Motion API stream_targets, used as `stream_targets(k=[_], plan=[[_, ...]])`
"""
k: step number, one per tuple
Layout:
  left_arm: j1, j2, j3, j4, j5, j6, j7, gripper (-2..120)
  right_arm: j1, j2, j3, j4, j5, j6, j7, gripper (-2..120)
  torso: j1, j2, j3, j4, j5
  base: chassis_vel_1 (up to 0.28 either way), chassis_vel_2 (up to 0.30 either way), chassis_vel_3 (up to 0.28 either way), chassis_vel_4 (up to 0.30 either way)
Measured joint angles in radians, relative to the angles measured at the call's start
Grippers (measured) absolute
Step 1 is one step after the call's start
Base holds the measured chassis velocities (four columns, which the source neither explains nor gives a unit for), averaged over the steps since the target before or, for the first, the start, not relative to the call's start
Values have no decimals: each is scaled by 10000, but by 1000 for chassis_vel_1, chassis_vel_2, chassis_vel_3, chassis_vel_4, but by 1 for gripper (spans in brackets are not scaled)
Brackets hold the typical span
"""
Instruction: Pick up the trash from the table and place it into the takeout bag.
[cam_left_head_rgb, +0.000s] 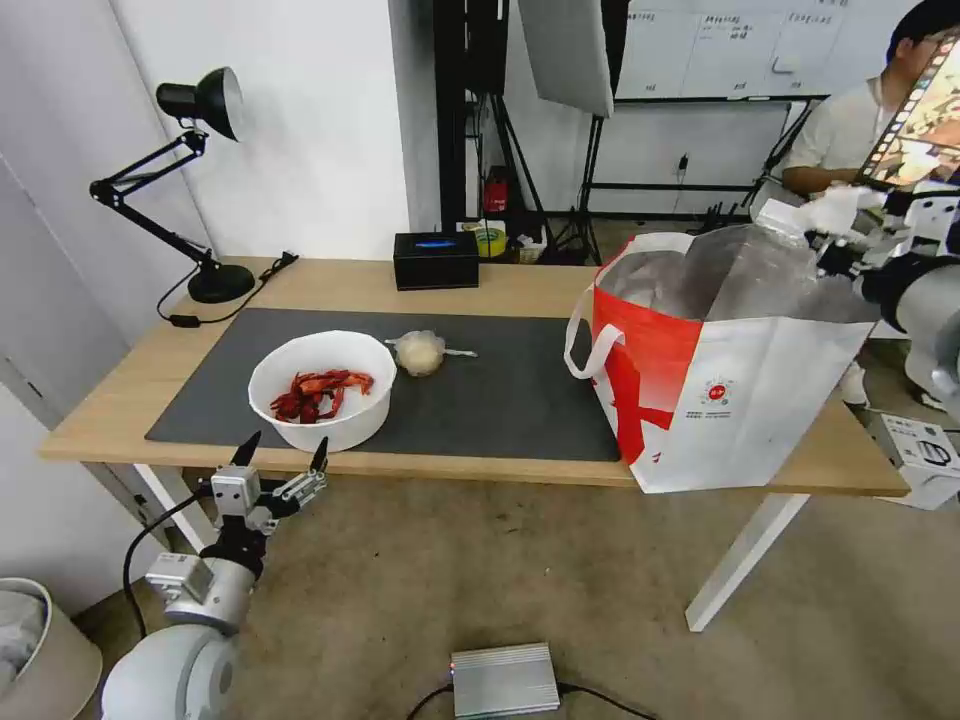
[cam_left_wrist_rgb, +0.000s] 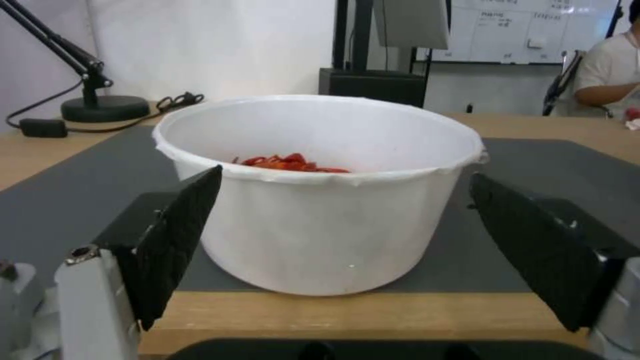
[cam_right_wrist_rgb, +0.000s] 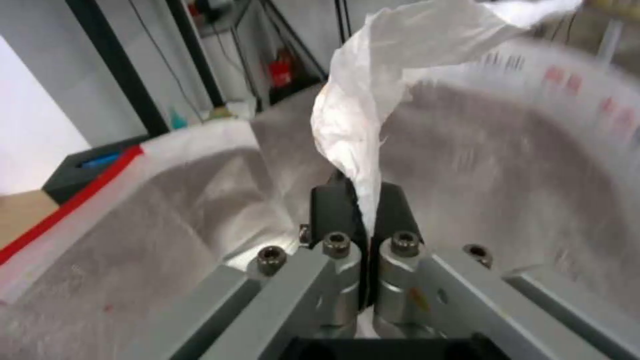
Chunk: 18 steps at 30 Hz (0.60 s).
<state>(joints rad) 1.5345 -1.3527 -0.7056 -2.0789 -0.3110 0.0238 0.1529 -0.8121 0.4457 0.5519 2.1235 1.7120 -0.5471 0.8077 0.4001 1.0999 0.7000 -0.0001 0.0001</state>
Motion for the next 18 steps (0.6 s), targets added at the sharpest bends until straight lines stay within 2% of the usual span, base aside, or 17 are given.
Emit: stream_targets(k=[12, 15, 17, 18], plan=[[-15, -240, 160, -59, 189, 13, -7, 100, 354, 248, -199, -538, 1325, -106, 601, 2, 0, 0, 0, 1, 0, 0, 0, 0, 0], [4, -274, 171, -100, 213, 13, -7, 100, 389, 404, -237, -530, 1383, -90, 721, 17, 0, 0, 0, 1, 0, 0, 0, 0, 0], [4, -276, 171, -112, 214, 13, -8, 100, 389, 432, -238, -510, 1383, -74, 727, 20, -1, 0, 0, 1, -1, 0, 0, 0, 0], [5, -279, 169, -128, 215, 14, -7, 100, 387, 458, -238, -480, 1382, -51, 729, 26, 0, 1, 0, 1, -1, 0, 0, 0, 0]])
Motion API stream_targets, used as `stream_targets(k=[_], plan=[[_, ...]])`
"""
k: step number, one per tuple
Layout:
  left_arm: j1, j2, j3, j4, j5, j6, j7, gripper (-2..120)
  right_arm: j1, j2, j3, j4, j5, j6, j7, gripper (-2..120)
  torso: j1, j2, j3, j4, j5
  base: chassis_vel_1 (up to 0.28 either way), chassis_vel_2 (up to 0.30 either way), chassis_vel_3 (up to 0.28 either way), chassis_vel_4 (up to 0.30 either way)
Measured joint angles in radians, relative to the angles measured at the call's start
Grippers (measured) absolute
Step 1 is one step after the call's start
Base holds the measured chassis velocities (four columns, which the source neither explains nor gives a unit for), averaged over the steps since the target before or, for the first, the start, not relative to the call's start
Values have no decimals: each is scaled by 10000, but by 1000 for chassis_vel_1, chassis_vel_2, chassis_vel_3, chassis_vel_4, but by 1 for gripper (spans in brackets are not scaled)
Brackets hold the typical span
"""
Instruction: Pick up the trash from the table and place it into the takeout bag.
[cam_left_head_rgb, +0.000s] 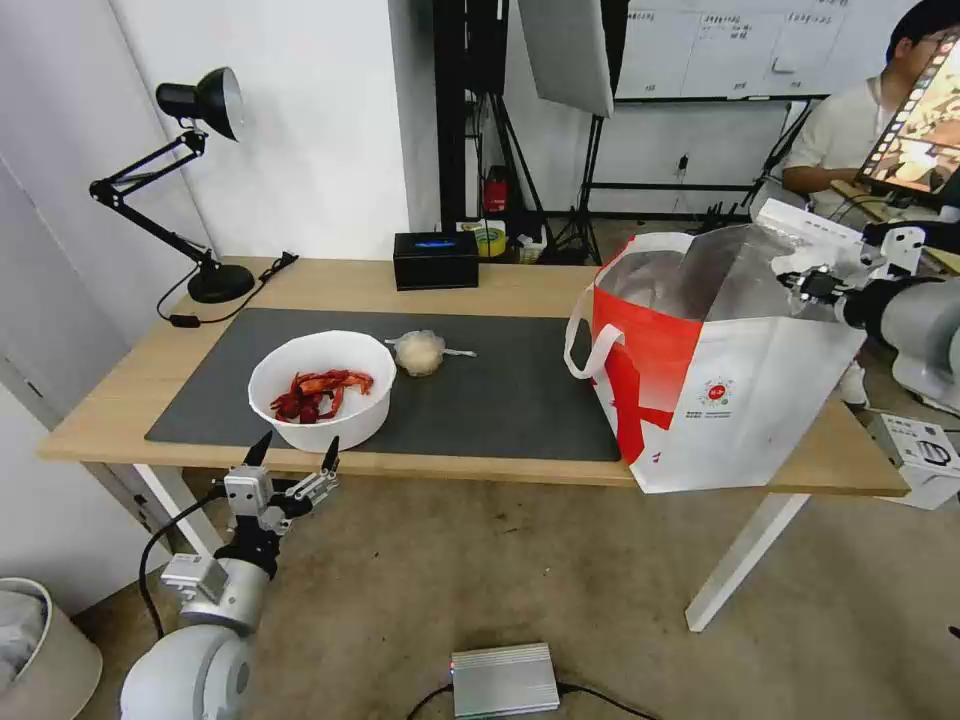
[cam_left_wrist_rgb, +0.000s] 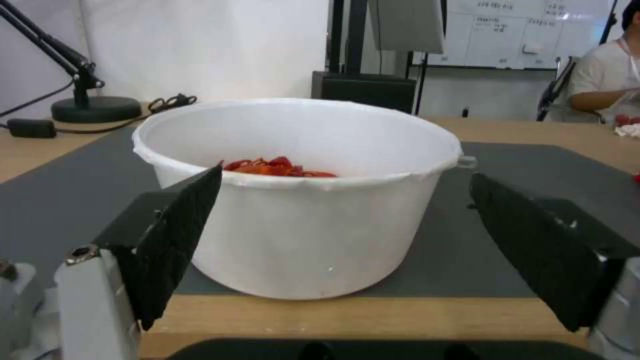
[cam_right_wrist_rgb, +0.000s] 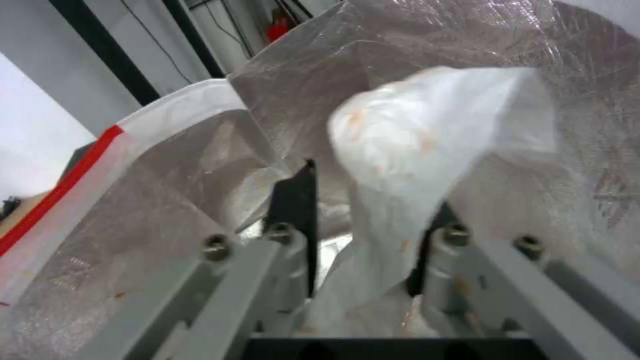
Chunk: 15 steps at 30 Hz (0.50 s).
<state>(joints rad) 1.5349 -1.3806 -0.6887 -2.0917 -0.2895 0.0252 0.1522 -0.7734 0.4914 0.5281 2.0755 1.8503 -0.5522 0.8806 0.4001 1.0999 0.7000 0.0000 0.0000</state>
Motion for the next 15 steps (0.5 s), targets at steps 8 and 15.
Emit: stream_targets(k=[8, 15], plan=[[23, -28, -17, -41, 1, 0, -1, 100, -82, 99, 67, 124, 45, 255, -31, 53, -2, 0, -1, 0, -1, 0, 0, 0, 0], [16, -52, -20, -42, 2, 0, -5, 100, 99, 321, 55, 98, 352, 1147, -203, 78, -2, 0, -1, -1, 0, 0, 0, 0, 0]])
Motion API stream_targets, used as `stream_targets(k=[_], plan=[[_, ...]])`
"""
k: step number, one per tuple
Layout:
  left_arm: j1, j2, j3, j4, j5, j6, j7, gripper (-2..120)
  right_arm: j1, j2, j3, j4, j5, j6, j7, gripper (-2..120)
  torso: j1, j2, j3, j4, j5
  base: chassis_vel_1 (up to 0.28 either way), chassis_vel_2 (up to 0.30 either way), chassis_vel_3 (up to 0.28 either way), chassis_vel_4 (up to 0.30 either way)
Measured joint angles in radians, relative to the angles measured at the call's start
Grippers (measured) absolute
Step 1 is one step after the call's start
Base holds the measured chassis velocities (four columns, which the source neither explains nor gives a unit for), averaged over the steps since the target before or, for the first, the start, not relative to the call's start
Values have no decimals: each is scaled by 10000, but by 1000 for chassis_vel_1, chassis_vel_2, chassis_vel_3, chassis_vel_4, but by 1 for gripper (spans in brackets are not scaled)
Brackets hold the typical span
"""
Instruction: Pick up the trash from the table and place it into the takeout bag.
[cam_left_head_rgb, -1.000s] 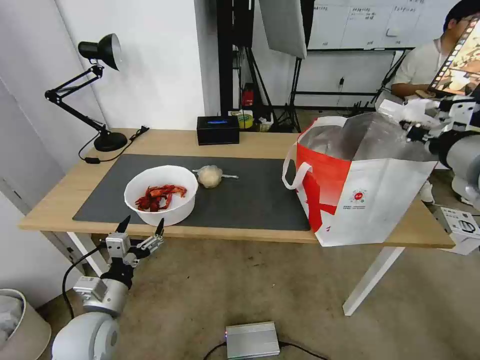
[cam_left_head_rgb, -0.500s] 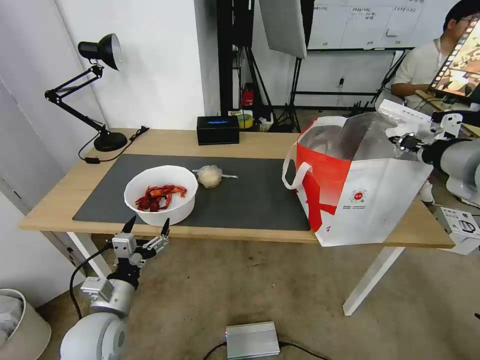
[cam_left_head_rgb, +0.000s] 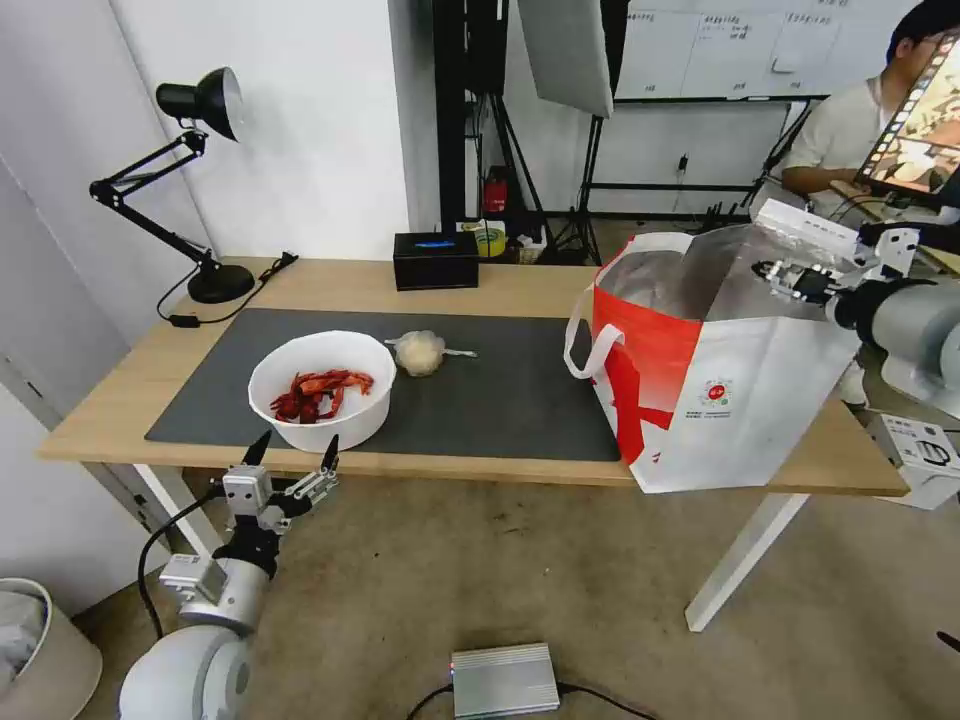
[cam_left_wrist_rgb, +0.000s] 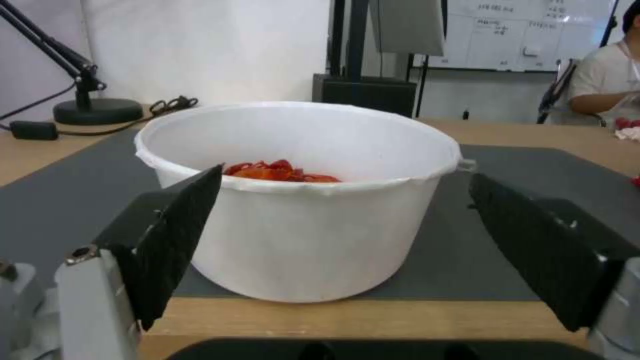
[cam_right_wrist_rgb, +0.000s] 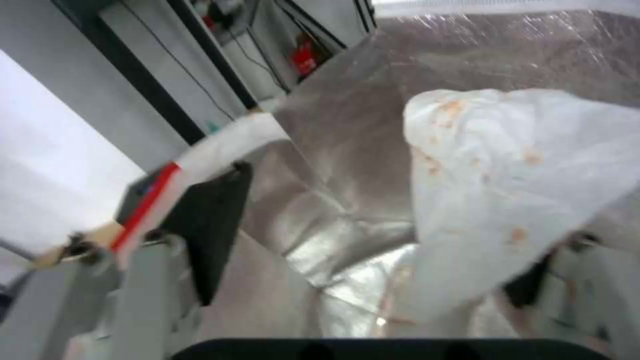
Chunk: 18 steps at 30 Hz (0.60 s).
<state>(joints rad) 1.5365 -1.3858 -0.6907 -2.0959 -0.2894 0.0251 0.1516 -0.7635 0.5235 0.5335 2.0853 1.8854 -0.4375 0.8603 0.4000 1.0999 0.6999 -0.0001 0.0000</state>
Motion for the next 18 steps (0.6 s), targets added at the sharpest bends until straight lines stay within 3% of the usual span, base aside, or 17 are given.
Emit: stream_targets(k=[5, 18], plan=[[1, -22, 5, 7, 0, -2, 0, 100, 270, 10, -279, 23, -551, 127, 19, 98, 0, 0, 0, 0, 0, 0, 0, 0, 0], [-15, -92, 33, 71, 19, -8, 1, 100, 1780, -192, -2084, 137, -2379, -1299, -82, 100, 0, 0, 0, 0, -1, 0, 0, 0, 0]])
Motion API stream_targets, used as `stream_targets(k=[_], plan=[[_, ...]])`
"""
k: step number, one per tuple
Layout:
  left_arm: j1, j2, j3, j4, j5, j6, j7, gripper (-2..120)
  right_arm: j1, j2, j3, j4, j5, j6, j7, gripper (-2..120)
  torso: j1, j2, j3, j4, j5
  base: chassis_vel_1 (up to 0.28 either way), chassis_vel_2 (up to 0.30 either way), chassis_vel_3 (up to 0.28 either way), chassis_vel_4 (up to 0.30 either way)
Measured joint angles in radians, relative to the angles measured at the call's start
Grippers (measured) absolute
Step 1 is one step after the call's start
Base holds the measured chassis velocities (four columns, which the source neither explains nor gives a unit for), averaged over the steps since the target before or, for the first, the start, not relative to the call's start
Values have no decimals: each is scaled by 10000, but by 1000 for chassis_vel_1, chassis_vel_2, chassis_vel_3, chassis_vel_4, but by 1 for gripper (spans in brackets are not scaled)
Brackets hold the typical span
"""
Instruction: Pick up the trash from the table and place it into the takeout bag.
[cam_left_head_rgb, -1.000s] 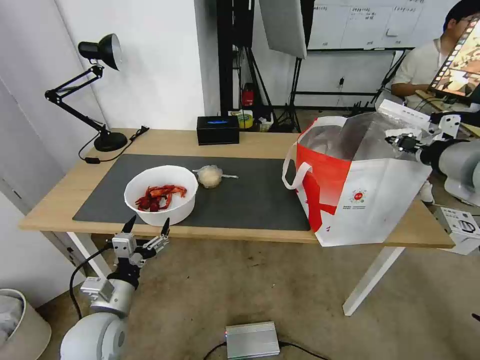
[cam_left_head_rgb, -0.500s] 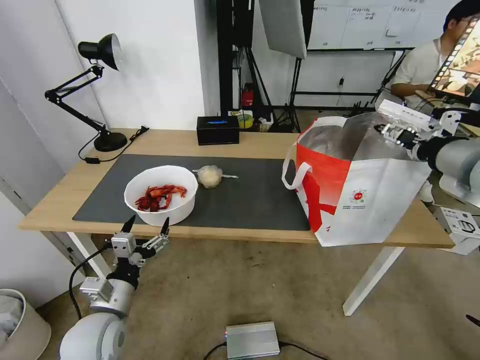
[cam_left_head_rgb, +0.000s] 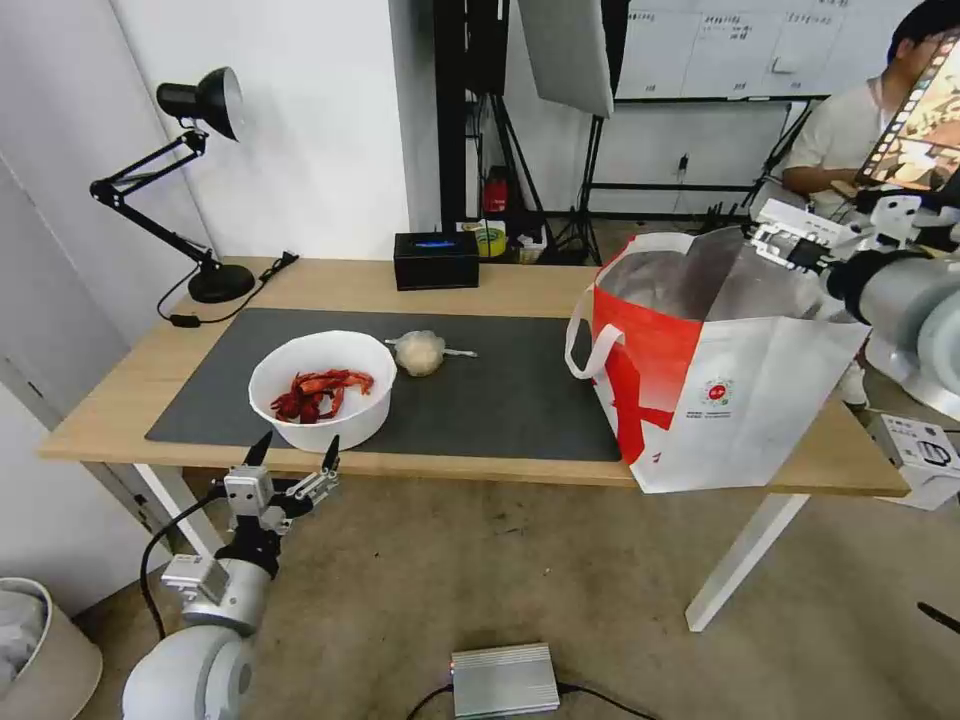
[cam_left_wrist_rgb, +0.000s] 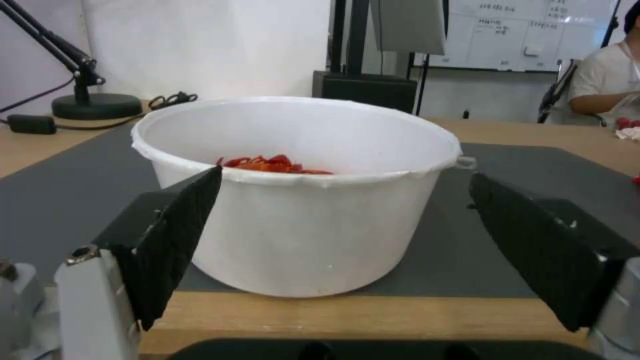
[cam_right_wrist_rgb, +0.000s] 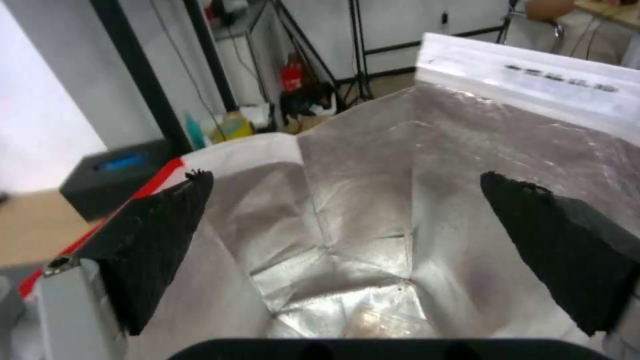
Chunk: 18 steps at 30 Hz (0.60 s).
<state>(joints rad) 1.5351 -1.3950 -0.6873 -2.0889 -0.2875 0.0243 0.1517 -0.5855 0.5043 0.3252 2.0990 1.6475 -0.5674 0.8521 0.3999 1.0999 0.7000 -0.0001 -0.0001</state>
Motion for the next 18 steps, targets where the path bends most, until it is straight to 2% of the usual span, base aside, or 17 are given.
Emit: stream_targets(k=[5, 11, 14, 15, 18], plan=[[0, -102, 0, 2, 17, -6, 0, 100, 389, 183, -436, -217, 63, 161, -5, 100, 1, 0, 0, 2, 2, 0, 0, 0, 0], [34, -146, -4, -26, 43, -8, 0, 100, -251, 282, -78, -88, -447, 961, -883, 100, 1, 0, 1, 2, 1, 0, 0, 0, 0], [55, -128, -68, -40, 45, -9, 0, 100, -1492, 330, 537, 306, -1658, 2207, -2437, 100, 0, 1, 0, 0, 1, 0, 0, 0, 0], [55, -128, -68, -40, 45, -9, 0, 100, -1492, 330, 537, 306, -1658, 2207, -2437, 100, 0, 1, 0, 0, 1, 0, 0, 0, 0], [66, -76, -198, -74, 6, -10, -2, 100, -2623, 499, 848, 672, -3823, 3633, -4076, 100, 0, 1, 0, -2, 1, 0, 0, 0, 0]])
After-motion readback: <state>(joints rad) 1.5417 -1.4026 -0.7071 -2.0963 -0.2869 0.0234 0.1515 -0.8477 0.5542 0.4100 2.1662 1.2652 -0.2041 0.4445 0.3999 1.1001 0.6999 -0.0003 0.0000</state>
